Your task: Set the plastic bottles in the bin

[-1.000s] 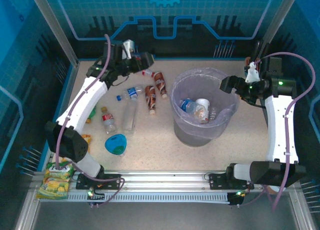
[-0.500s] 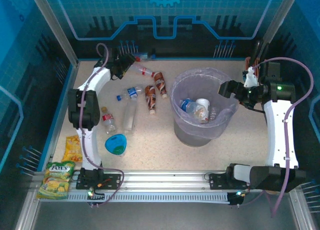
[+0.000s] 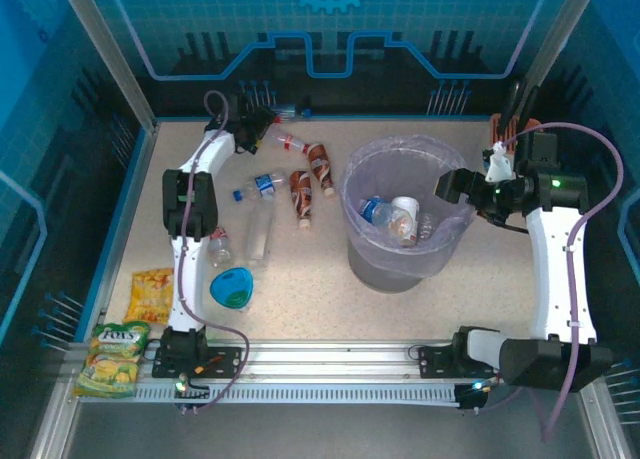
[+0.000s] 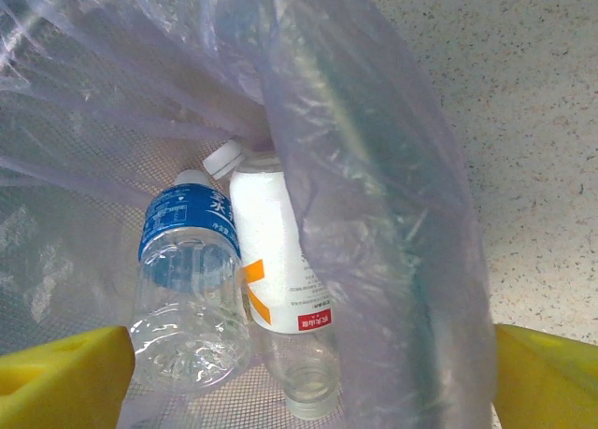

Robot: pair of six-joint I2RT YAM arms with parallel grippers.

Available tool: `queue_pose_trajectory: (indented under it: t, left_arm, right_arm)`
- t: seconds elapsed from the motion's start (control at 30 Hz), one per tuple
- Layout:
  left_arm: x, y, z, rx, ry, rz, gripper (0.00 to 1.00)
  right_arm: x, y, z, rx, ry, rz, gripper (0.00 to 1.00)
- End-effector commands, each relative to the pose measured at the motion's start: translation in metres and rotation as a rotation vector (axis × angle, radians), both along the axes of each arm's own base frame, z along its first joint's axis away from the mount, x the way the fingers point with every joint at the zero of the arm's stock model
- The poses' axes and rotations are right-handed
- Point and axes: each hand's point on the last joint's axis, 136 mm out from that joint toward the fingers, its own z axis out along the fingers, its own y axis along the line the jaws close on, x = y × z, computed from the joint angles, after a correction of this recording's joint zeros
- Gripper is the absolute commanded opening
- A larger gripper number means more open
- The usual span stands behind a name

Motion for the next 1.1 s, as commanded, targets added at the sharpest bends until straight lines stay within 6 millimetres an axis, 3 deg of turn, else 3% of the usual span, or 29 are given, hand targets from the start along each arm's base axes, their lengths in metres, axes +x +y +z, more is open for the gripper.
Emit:
queue_pose_trajectory:
  t: [0.0, 0.2, 0.37, 0.5, 0.6, 0.73, 0.83, 1.07]
  left_arm:
    - [0.003, -0.001, -0.011, -0.040, 0.038, 0.036, 0.82]
    - [0.009, -0.007, -0.032, -0.077, 0.066, 0.044, 0.77]
    - [0.008, -0.007, -0.038, -0.076, 0.076, 0.044, 0.61]
    - [0.009, -0.007, -0.033, -0.078, 0.062, 0.043, 0.48]
    - [0.011, -0.008, -0.020, -0.079, 0.037, 0.036, 0.45]
    - [0.014, -0.008, 0.017, -0.082, -0.043, 0.027, 0.45]
    - [0.015, -0.007, 0.057, -0.092, -0.124, 0.011, 0.45]
    - [-0.011, -0.017, 0.181, -0.081, -0.358, -0.093, 0.46]
  right_arm:
    - [-0.004, 0.003, 0.000, 0.000, -0.003, 0.002, 0.95]
    - [-0.004, 0.005, -0.001, 0.012, 0.000, -0.002, 0.95]
    - [-0.005, 0.006, -0.002, 0.018, -0.001, -0.003, 0.94]
    - [-0.006, 0.006, -0.002, 0.014, -0.002, -0.004, 0.95]
    - [-0.006, 0.006, -0.003, 0.013, -0.002, -0.004, 0.94]
    - [-0.004, 0.008, -0.001, 0.030, -0.017, -0.004, 0.93]
    - [-0.002, 0.010, 0.001, 0.045, -0.028, -0.003, 0.93]
    - [0.010, 0.011, 0.011, 0.074, -0.087, -0.033, 0.92]
